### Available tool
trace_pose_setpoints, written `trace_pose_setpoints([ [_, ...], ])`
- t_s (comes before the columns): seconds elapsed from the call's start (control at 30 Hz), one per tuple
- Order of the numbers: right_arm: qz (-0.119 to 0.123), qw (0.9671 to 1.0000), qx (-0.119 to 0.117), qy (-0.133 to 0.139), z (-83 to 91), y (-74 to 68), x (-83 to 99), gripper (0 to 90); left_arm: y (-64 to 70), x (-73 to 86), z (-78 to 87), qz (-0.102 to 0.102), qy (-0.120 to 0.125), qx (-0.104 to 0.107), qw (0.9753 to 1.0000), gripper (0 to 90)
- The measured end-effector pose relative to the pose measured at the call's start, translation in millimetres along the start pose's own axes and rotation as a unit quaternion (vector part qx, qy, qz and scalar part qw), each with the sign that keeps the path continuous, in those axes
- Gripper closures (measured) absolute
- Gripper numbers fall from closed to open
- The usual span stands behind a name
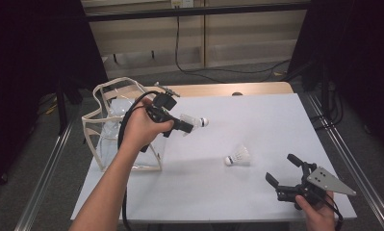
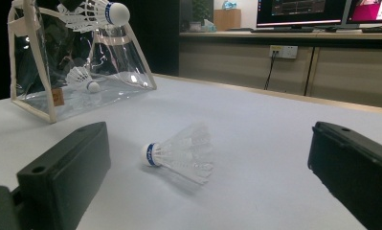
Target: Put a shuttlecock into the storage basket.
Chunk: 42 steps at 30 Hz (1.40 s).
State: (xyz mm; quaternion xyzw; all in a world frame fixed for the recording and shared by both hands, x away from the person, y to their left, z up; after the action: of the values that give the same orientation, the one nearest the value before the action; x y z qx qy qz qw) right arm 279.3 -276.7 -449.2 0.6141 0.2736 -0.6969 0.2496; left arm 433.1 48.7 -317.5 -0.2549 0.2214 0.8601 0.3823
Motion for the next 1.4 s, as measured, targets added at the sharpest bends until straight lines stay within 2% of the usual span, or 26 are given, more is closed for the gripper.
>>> trace_pose_setpoints([
  [0.17,-0.001,1.0,0.0,0.0,-0.1,0.0,0.1,0.8,-0.3,-2.2,4.0,-0.002,-0.002,-0.002,1.0,90.0],
  [0.2,0.0,1.0,0.0,0.0,-0.1,0.0,0.1,0.8,-0.1,-2.9,4.8,0.001,-0.001,-0.008,1.0,90.0],
  [0.23,-0.001,1.0,0.0,0.0,-0.2,0.1,0.1,0.8,-0.8,-3.6,6.0,-0.002,0.001,-0.001,1.0,90.0],
  [0.5,-0.001,1.0,0.001,0.001,-0.2,0.2,0.2,0.8,-2.7,-7.4,13.5,-0.003,0.003,-0.008,1.0,90.0],
  [0.53,-0.001,1.0,0.0,0.0,-0.2,0.1,0.2,0.8,-3.4,-7.8,14.5,-0.004,0.004,-0.003,1.0,90.0],
  [0.63,-0.001,1.0,0.0,0.0,-0.3,-0.1,0.2,0.8,-4.1,-9.0,16.5,0.002,0.007,-0.005,1.0,90.0],
  [0.67,0.0,1.0,0.0,0.0,-0.3,0.0,0.2,0.8,-5.0,-9.0,17.5,-0.003,0.003,-0.009,1.0,90.0],
  [0.7,0.0,1.0,0.0,0.0,-0.3,0.0,0.2,0.8,-4.6,-9.9,18.2,0.002,0.008,-0.004,1.0,90.0],
  [0.73,-0.001,1.0,0.0,0.0,-0.2,0.1,0.2,0.8,-5.6,-10.0,19.5,-0.005,0.005,-0.003,1.0,90.0],
  [0.77,-0.001,1.0,0.001,0.0,-0.2,0.2,0.2,0.8,-4.9,-10.9,20.0,0.003,0.009,-0.003,1.0,90.0],
  [0.8,-0.001,1.0,0.001,0.0,-0.2,0.2,0.3,0.8,-5.4,-11.1,21.0,-0.001,0.005,-0.01,0.9999,90.0],
  [0.87,0.0,1.0,0.0,0.0,-0.3,0.0,0.2,0.8,-6.8,-12.2,22.9,-0.002,0.007,-0.008,0.9999,90.0],
  [0.9,-0.001,1.0,0.0,-0.001,-0.1,0.0,0.2,0.8,-6.4,-13.0,23.4,0.005,0.011,-0.009,0.9999,90.0],
  [0.93,-0.001,1.0,0.0,0.0,-0.3,0.0,0.2,0.8,-7.5,-13.2,24.3,0.0,0.009,-0.013,0.9999,90.0],
  [0.97,-0.001,1.0,0.0,0.0,-0.2,0.0,0.2,0.8,-7.4,-13.8,24.9,0.006,0.011,-0.01,0.9999,90.0],
  [1.07,-0.001,1.0,-0.001,-0.001,0.0,0.0,0.3,0.8,-9.7,-14.7,27.1,0.0,0.01,-0.011,0.9999,90.0],
  [1.13,-0.002,1.0,0.0,0.0,-0.1,0.0,0.3,0.8,-9.6,-15.7,28.1,0.008,0.012,-0.015,0.9998,90.0],
  [1.17,0.0,1.0,-0.001,0.0,-0.1,0.0,0.2,0.8,-10.6,-15.8,28.8,0.003,0.011,-0.015,0.9998,90.0],
  [1.33,-0.001,1.0,-0.001,0.0,0.0,0.1,0.2,0.8,-11.5,-18.3,33.1,0.006,0.014,-0.013,0.9998,90.0],
  [1.4,0.0,1.0,0.0,0.0,0.0,0.0,0.2,0.8,-12.6,-19.2,34.8,0.004,0.013,-0.019,0.9997,90.0],
])
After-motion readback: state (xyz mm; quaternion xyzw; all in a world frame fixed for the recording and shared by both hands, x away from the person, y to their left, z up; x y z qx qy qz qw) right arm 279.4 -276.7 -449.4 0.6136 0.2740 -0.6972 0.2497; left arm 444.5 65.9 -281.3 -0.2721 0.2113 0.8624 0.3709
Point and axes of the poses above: each handheld gripper's, and its own axes: z roughly backward along the jaws, x roughly out of its underside, y roughly to its right, the point moved 5 cm from there along -z, roughly forward along the jaws, and after that the axes turned 13 degrees about -x, right-handed, at the moved point
